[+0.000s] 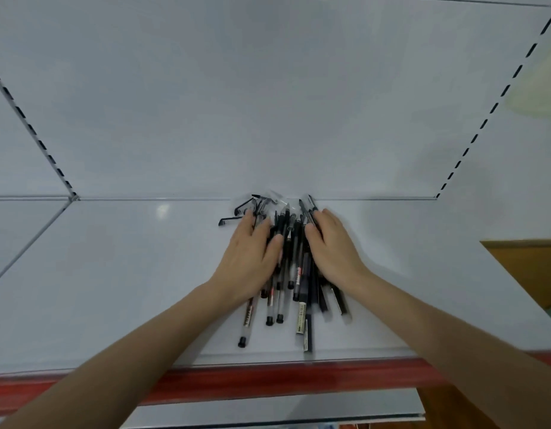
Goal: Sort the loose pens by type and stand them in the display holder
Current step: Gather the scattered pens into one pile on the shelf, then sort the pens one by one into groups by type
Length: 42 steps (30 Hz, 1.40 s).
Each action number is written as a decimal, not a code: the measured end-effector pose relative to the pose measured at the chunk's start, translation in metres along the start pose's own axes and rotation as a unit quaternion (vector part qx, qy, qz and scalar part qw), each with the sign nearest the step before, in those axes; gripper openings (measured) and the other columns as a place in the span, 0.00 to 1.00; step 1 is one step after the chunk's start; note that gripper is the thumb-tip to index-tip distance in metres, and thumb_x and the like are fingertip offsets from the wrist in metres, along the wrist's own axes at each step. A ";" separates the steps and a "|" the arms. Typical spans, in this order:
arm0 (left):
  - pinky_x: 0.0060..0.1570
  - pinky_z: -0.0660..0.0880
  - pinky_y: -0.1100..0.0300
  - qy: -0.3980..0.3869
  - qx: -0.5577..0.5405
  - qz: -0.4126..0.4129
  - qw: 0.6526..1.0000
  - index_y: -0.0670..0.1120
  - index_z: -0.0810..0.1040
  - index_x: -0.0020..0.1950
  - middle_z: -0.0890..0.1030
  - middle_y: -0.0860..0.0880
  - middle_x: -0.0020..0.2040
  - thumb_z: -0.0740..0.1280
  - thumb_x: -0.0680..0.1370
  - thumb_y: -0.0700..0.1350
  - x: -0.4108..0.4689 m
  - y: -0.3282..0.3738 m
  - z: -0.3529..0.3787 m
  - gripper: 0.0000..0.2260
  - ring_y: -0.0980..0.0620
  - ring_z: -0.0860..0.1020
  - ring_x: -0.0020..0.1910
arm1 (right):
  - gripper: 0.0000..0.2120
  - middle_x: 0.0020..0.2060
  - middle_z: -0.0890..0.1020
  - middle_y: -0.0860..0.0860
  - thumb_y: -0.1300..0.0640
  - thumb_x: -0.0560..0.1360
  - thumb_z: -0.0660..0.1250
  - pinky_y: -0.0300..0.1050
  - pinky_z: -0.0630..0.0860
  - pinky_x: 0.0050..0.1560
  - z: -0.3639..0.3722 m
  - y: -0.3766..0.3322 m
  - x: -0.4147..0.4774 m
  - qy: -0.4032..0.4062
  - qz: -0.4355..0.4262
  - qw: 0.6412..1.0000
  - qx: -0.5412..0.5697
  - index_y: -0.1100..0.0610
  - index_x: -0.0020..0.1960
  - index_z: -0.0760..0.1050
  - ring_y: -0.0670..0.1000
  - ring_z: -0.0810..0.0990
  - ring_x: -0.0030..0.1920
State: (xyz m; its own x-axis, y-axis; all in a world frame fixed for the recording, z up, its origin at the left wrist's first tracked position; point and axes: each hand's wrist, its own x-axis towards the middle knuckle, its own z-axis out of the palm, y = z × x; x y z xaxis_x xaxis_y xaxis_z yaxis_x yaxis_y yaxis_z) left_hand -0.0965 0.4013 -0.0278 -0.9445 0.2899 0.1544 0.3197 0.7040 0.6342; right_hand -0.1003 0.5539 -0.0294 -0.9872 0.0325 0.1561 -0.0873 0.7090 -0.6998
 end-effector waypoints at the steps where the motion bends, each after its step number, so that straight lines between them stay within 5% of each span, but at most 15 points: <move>1: 0.73 0.48 0.53 0.015 0.018 -0.003 1.000 0.44 0.64 0.68 0.55 0.39 0.75 0.52 0.80 0.52 0.001 -0.004 -0.006 0.20 0.48 0.45 0.75 | 0.16 0.65 0.70 0.58 0.55 0.81 0.52 0.45 0.57 0.69 -0.005 0.003 0.003 -0.002 -0.007 1.000 -0.013 0.63 0.63 0.69 0.57 0.61 0.71; 4: 0.73 0.47 0.50 0.018 0.116 -0.067 0.991 0.44 0.58 0.72 0.50 0.38 0.75 0.51 0.79 0.56 0.014 -0.021 -0.021 0.25 0.43 0.46 0.75 | 0.22 0.70 0.65 0.60 0.50 0.80 0.52 0.48 0.55 0.71 -0.016 0.013 0.021 -0.029 0.028 0.996 -0.084 0.63 0.68 0.64 0.57 0.57 0.73; 6: 0.72 0.50 0.48 -0.008 0.147 -0.100 0.984 0.42 0.57 0.72 0.56 0.36 0.74 0.49 0.79 0.58 0.023 -0.029 -0.024 0.27 0.41 0.51 0.74 | 0.21 0.63 0.72 0.61 0.49 0.80 0.52 0.48 0.61 0.66 -0.015 0.015 0.033 -0.041 0.043 0.991 -0.124 0.64 0.63 0.69 0.60 0.65 0.67; 9: 0.69 0.58 0.47 -0.026 0.145 -0.067 0.987 0.40 0.63 0.67 0.67 0.38 0.67 0.49 0.80 0.53 0.028 -0.024 -0.016 0.22 0.41 0.62 0.70 | 0.18 0.51 0.76 0.60 0.50 0.80 0.51 0.50 0.66 0.59 -0.006 0.014 0.042 -0.039 0.022 0.987 -0.155 0.63 0.54 0.72 0.59 0.72 0.56; 12: 0.61 0.63 0.56 -0.034 0.082 -0.036 0.995 0.39 0.66 0.62 0.72 0.40 0.61 0.52 0.81 0.45 0.024 -0.013 -0.013 0.15 0.41 0.68 0.64 | 0.15 0.49 0.77 0.59 0.54 0.80 0.51 0.46 0.65 0.51 -0.006 0.008 0.039 -0.049 0.019 0.993 -0.110 0.62 0.50 0.72 0.58 0.73 0.55; 17: 0.68 0.55 0.61 -0.021 0.075 -0.008 0.997 0.43 0.60 0.72 0.61 0.42 0.73 0.57 0.79 0.47 -0.004 -0.010 -0.034 0.22 0.48 0.56 0.74 | 0.18 0.61 0.74 0.59 0.54 0.79 0.58 0.39 0.62 0.55 -0.035 -0.006 0.005 -0.060 -0.037 0.993 -0.093 0.64 0.64 0.69 0.56 0.69 0.63; 21: 0.54 0.66 0.61 -0.010 0.140 -0.036 0.990 0.44 0.69 0.65 0.71 0.45 0.60 0.63 0.75 0.55 -0.039 -0.016 -0.048 0.23 0.48 0.72 0.58 | 0.17 0.53 0.75 0.49 0.45 0.76 0.60 0.39 0.67 0.52 -0.045 -0.011 -0.032 -0.074 -0.082 0.984 -0.143 0.53 0.60 0.73 0.48 0.73 0.56; 24: 0.46 0.65 0.63 -0.019 0.153 -0.043 0.987 0.46 0.73 0.59 0.69 0.50 0.48 0.64 0.73 0.58 -0.052 -0.017 -0.047 0.21 0.50 0.73 0.49 | 0.21 0.56 0.73 0.46 0.41 0.75 0.60 0.37 0.68 0.52 -0.038 -0.016 -0.050 -0.079 -0.107 0.975 -0.176 0.51 0.63 0.72 0.44 0.71 0.56; 31: 0.38 0.63 0.62 -0.001 0.158 -0.057 0.986 0.46 0.75 0.46 0.70 0.54 0.35 0.62 0.74 0.48 -0.052 -0.009 -0.042 0.06 0.52 0.70 0.39 | 0.23 0.58 0.72 0.45 0.40 0.74 0.60 0.36 0.66 0.51 -0.030 -0.014 -0.052 -0.062 -0.113 0.974 -0.184 0.51 0.63 0.71 0.45 0.69 0.58; 36: 0.38 0.68 0.61 -0.025 0.140 -0.084 0.986 0.48 0.72 0.38 0.73 0.54 0.34 0.63 0.73 0.46 -0.056 -0.009 -0.055 0.04 0.51 0.73 0.40 | 0.22 0.57 0.72 0.45 0.40 0.74 0.60 0.36 0.66 0.51 -0.031 -0.014 -0.050 -0.072 -0.121 0.971 -0.192 0.51 0.63 0.71 0.44 0.70 0.57; 42: 0.32 0.76 0.62 -0.004 -0.010 -0.161 0.987 0.47 0.77 0.37 0.81 0.51 0.30 0.67 0.71 0.43 -0.068 -0.016 -0.091 0.03 0.57 0.79 0.30 | 0.13 0.45 0.75 0.47 0.48 0.75 0.63 0.40 0.67 0.47 -0.035 -0.035 -0.019 -0.024 -0.138 0.981 -0.137 0.55 0.53 0.77 0.47 0.73 0.47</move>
State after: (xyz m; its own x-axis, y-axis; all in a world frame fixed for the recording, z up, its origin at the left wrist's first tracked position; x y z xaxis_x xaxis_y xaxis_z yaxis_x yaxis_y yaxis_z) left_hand -0.0442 0.3112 0.0201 -0.9962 0.0585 -0.0643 0.0010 0.7475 0.6643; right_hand -0.0742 0.5535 0.0165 -0.9369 -0.2159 0.2749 -0.3192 0.8490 -0.4211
